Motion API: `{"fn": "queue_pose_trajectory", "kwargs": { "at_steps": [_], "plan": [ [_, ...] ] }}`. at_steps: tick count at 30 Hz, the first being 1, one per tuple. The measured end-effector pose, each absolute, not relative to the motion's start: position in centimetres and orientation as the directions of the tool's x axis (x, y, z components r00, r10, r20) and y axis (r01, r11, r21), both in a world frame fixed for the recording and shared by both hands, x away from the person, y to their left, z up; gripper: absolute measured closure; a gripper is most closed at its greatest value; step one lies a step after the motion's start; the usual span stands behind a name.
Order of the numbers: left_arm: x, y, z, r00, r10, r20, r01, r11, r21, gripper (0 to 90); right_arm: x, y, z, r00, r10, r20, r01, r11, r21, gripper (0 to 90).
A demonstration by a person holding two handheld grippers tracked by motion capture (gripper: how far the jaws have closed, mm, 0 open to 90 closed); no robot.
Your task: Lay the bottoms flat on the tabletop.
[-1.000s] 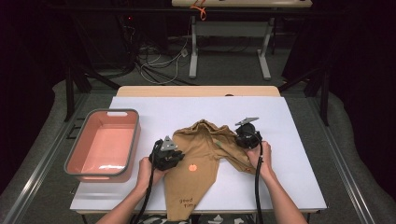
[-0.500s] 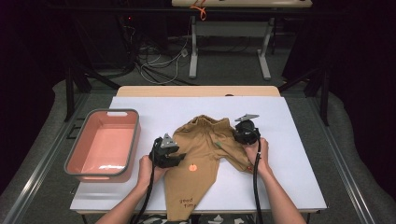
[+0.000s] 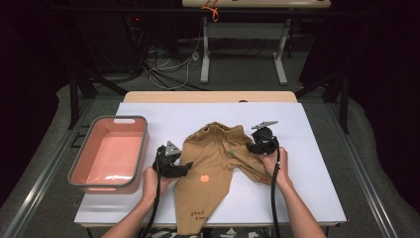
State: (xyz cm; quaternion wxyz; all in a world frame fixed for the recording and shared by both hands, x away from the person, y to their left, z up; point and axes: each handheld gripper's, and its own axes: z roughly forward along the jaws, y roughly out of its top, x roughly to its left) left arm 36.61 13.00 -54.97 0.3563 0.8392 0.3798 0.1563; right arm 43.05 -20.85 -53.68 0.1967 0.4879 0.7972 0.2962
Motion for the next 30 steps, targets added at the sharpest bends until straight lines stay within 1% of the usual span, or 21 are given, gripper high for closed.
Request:
{"fn": "queue_pose_trajectory", "kwargs": {
  "at_steps": [5,7,8,9,10,12,15,17,19,21,22,24,25,26,29,30],
  "plan": [
    [36.6,13.0,-55.4,0.669,0.743,-0.037,0.56,-0.47,0.682,42.7,42.2,-21.4,-53.4,-0.46,0.888,-0.004,0.689,0.36,0.63,49.1],
    [36.6,12.8,-55.7,0.682,0.728,-0.068,0.566,-0.466,0.68,45.6,41.8,-21.5,-53.4,-0.463,0.886,0.014,0.714,0.364,0.598,47.9],
    [36.4,12.6,-55.9,0.683,0.728,-0.062,0.558,-0.466,0.687,45.7,41.7,-21.6,-53.6,-0.475,0.88,0.026,0.72,0.371,0.587,47.9],
    [36.3,12.5,-55.9,0.689,0.722,-0.063,0.552,-0.467,0.691,49.5,41.5,-21.6,-53.7,-0.473,0.879,0.053,0.737,0.362,0.571,49.0],
    [36.2,12.4,-56.0,0.695,0.716,-0.067,0.548,-0.468,0.693,51.9,41.4,-21.7,-53.8,-0.479,0.876,0.051,0.74,0.372,0.56,50.0],
    [36.0,12.1,-56.1,0.705,0.706,-0.073,0.538,-0.464,0.703,61.3,41.2,-21.6,-53.7,-0.48,0.875,0.062,0.749,0.372,0.548,53.4],
    [35.8,11.9,-56.1,0.731,0.678,-0.077,0.519,-0.479,0.708,74.5,41.0,-21.5,-53.8,-0.485,0.872,0.066,0.748,0.375,0.548,61.2],
    [35.7,11.8,-56.1,0.74,0.668,-0.081,0.512,-0.48,0.712,79.8,40.9,-21.3,-53.8,-0.494,0.868,0.048,0.739,0.389,0.55,69.7],
    [35.7,11.9,-56.0,0.748,0.658,-0.089,0.507,-0.48,0.716,82.2,40.8,-21.3,-53.8,-0.503,0.863,0.05,0.727,0.391,0.564,78.1],
    [35.7,12.0,-55.8,0.751,0.651,-0.11,0.509,-0.465,0.724,83.1,40.7,-21.3,-53.8,-0.505,0.86,0.073,0.731,0.381,0.566,86.1],
    [35.7,12.1,-55.6,0.753,0.648,-0.116,0.508,-0.46,0.728,83.3,40.7,-21.4,-53.8,-0.505,0.861,0.066,0.729,0.384,0.567,90.0],
    [35.7,12.4,-55.1,0.756,0.643,-0.125,0.501,-0.445,0.742,83.5,40.6,-21.5,-53.7,-0.524,0.848,0.086,0.727,0.392,0.564,90.0],
    [35.6,12.6,-54.9,0.758,0.639,-0.132,0.501,-0.44,0.745,83.5,40.5,-21.4,-53.7,-0.522,0.845,0.113,0.727,0.372,0.577,90.0],
    [35.6,12.8,-54.7,0.758,0.637,-0.143,0.502,-0.429,0.751,83.6,40.4,-21.4,-53.5,-0.526,0.844,0.101,0.726,0.384,0.571,90.0],
    [35.3,13.3,-54.2,0.757,0.636,-0.152,0.504,-0.419,0.756,83.5,39.9,-21.5,-53.1,-0.531,0.84,0.11,0.727,0.385,0.569,90.0],
    [35.3,13.5,-54.1,0.761,0.633,-0.143,0.5,-0.431,0.751,83.5,39.8,-21.5,-53.0,-0.53,0.842,0.097,0.719,0.386,0.578,86.3]
  ]
}}
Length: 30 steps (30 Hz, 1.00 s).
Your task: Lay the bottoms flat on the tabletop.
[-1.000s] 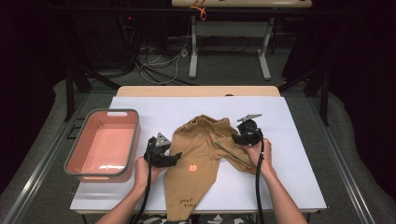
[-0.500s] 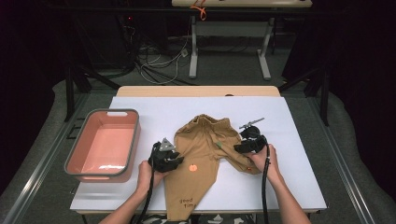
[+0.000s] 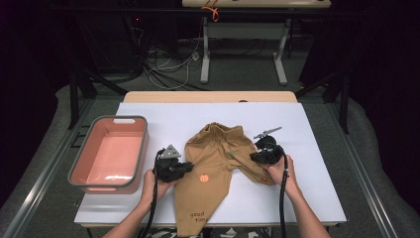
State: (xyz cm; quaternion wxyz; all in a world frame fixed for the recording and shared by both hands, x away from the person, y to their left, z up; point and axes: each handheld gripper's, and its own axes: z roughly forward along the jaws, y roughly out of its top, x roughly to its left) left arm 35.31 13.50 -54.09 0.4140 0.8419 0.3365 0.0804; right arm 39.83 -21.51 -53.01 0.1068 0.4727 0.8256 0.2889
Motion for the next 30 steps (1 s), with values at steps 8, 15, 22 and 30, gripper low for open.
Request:
{"fn": "queue_pose_trajectory", "kwargs": {
  "at_steps": [8,15,22,30],
  "plan": [
    [35.7,13.8,-54.3,0.732,0.672,-0.113,0.515,-0.436,0.738,69.8,40.0,-21.3,-53.6,-0.479,0.876,0.06,0.721,0.354,0.596,55.2],
    [36.0,12.3,-55.6,0.742,0.665,-0.08,0.515,-0.49,0.703,62.1,40.7,-21.5,-54.8,-0.457,0.889,0.044,0.716,0.338,0.611,57.5],
    [35.7,11.0,-56.2,0.767,0.642,-0.019,0.461,-0.529,0.712,83.2,40.7,-21.4,-55.0,-0.474,0.88,0.039,0.688,0.342,0.639,84.2],
    [35.4,11.6,-55.6,0.784,0.619,-0.044,0.462,-0.536,0.707,88.6,40.2,-21.8,-54.1,-0.496,0.862,0.104,0.741,0.359,0.568,86.6]
  ]
}}
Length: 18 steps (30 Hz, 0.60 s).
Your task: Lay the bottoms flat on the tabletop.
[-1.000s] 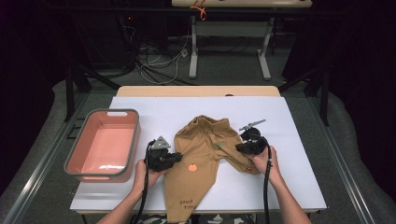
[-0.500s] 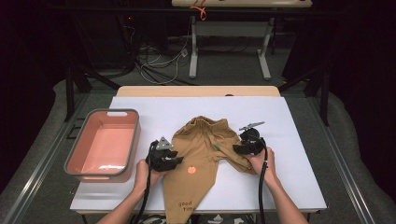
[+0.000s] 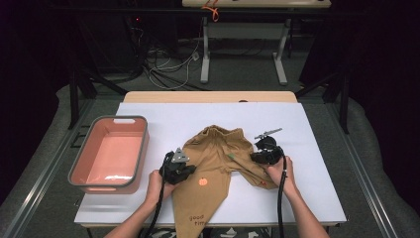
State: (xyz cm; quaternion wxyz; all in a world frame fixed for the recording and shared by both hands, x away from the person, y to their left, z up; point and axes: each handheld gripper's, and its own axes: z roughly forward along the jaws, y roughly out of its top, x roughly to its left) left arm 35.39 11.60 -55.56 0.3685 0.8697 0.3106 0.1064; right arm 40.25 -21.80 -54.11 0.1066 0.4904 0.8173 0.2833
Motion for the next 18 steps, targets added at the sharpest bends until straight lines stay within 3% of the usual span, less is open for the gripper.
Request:
{"fn": "queue_pose_trajectory", "kwargs": {
  "at_steps": [4,7,10,18],
  "plan": [
    [35.1,11.8,-55.1,0.788,0.613,-0.047,0.457,-0.533,0.712,86.6,40.1,-21.7,-53.9,-0.519,0.851,0.083,0.735,0.395,0.551,82.2],
    [35.4,11.9,-54.8,0.775,0.631,-0.027,0.456,-0.529,0.715,69.0,40.2,-21.4,-53.9,-0.522,0.853,0.029,0.711,0.416,0.567,67.1],
    [36.0,12.1,-54.4,0.752,0.659,-0.011,0.454,-0.506,0.733,56.2,40.3,-21.2,-53.6,-0.526,0.851,0.007,0.683,0.417,0.6,57.6],
    [37.8,12.3,-53.6,0.695,0.719,0.02,0.445,-0.451,0.774,44.5,41.3,-19.9,-53.2,-0.532,0.846,-0.042,0.615,0.419,0.668,47.4]
  ]
}}
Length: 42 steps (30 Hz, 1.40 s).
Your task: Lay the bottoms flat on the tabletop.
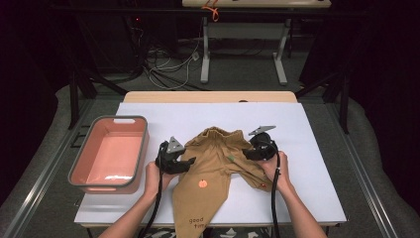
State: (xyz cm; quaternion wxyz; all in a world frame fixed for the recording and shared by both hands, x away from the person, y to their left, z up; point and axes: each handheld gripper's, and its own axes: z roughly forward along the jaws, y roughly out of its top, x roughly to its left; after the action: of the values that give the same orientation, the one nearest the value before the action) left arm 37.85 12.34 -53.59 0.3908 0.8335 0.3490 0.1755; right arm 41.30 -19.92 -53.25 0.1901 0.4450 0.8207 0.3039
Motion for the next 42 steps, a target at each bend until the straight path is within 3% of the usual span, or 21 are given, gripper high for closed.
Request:
{"fn": "queue_pose_trajectory", "kwargs": {
  "at_steps": [12,21,27,31,37,42],
  "plan": [
    [40.5,11.2,-53.0,0.67,0.74,0.051,0.444,-0.455,0.772,40.6,43.2,-18.9,-53.5,-0.507,0.861,-0.041,0.605,0.389,0.694,45.2],
    [42.2,9.8,-53.8,0.649,0.758,0.058,0.473,-0.462,0.75,43.1,43.3,-18.2,-53.3,-0.498,0.866,-0.049,0.602,0.385,0.7,54.9],
    [42.7,9.9,-54.6,0.647,0.761,0.05,0.48,-0.457,0.749,67.5,43.3,-18.1,-53.5,-0.492,0.869,-0.057,0.6,0.385,0.701,73.3],
    [42.6,9.9,-54.8,0.652,0.757,0.037,0.476,-0.447,0.757,82.3,43.1,-18.0,-53.7,-0.492,0.868,-0.065,0.596,0.391,0.702,80.1],
    [41.9,10.4,-53.8,0.653,0.756,0.031,0.45,-0.421,0.787,85.7,42.5,-18.0,-52.9,-0.482,0.873,-0.08,0.568,0.38,0.73,83.4],
    [41.5,11.1,-50.6,0.651,0.757,0.057,0.393,-0.4,0.828,85.9,41.6,-18.5,-50.3,-0.466,0.881,-0.078,0.52,0.344,0.782,83.8]
  ]
}}
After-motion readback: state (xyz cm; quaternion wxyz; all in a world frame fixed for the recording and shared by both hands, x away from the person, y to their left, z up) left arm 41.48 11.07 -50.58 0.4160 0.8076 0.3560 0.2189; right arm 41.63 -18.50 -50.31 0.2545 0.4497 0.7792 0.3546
